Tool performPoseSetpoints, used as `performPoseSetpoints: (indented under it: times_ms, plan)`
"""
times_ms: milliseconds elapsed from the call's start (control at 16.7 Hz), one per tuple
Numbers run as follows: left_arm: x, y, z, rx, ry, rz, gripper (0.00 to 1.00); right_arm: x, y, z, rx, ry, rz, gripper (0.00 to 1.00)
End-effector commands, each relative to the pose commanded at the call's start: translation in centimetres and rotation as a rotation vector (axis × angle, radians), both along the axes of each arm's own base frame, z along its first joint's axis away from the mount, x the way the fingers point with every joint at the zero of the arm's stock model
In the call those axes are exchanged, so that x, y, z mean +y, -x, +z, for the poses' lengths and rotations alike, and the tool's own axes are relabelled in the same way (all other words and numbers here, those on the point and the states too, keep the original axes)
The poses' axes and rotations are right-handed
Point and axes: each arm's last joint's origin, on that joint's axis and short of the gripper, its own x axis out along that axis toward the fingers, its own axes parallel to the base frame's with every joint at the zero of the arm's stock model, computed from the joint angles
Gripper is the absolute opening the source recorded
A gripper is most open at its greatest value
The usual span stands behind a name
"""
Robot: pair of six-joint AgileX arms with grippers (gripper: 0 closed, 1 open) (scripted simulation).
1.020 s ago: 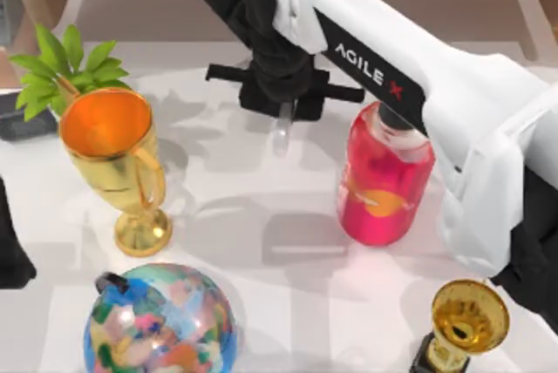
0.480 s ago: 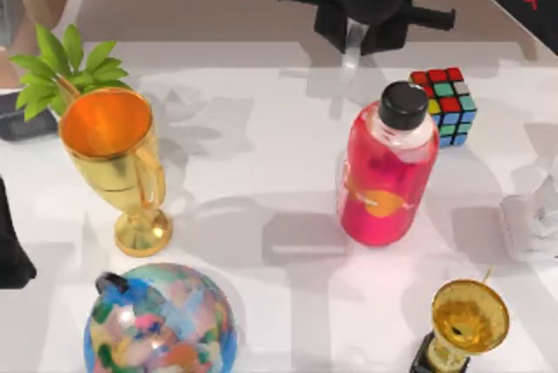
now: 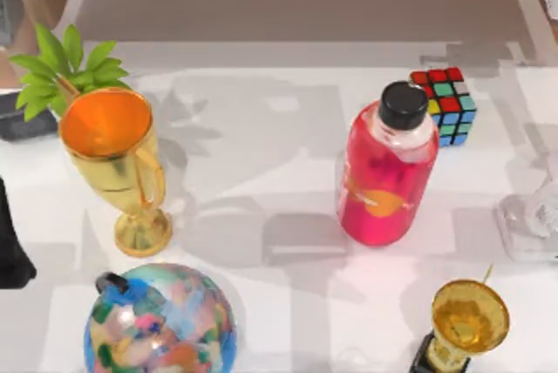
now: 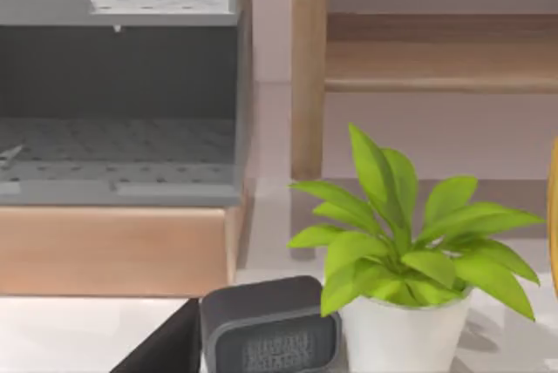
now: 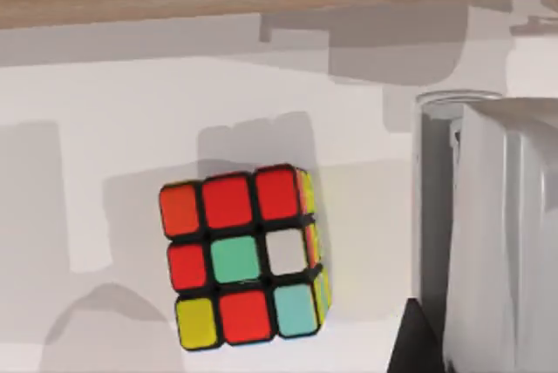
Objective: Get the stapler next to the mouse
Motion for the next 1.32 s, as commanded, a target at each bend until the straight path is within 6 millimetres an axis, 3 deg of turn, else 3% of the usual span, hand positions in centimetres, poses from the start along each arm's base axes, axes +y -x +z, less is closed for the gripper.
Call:
performPoseSetpoints:
  times_ms: [120,300,480,600,780,900,1320]
  plan:
    - [0.0,0.0,0.0,0.000,0.000,0.000,1.00,-5.5,1.2,-0.1,-0.045,0.045,0.013,0.00]
    - [0.0,0.0,0.0,0.000,0.000,0.000,1.00,-13.8,3.7,-2.0,-0.072,0.135,0.003,0.00]
    - [0.0,0.0,0.0,0.000,0.000,0.000,1.00,-20.7,6.8,-6.0,-0.024,0.203,-0.008,0.00]
    - [0.0,0.0,0.0,0.000,0.000,0.000,1.00,-23.8,8.8,-9.5,0.040,0.212,0.000,0.00]
    - [0.0,0.0,0.0,0.000,0.000,0.000,1.00,-26.2,11.3,-14.2,0.134,0.182,0.018,0.00]
    - [0.0,0.0,0.0,0.000,0.000,0.000,1.00,-26.6,12.1,-15.7,0.165,0.164,0.026,0.00]
    - [0.0,0.0,0.0,0.000,0.000,0.000,1.00,-26.5,12.0,-15.7,0.167,0.164,0.027,0.00]
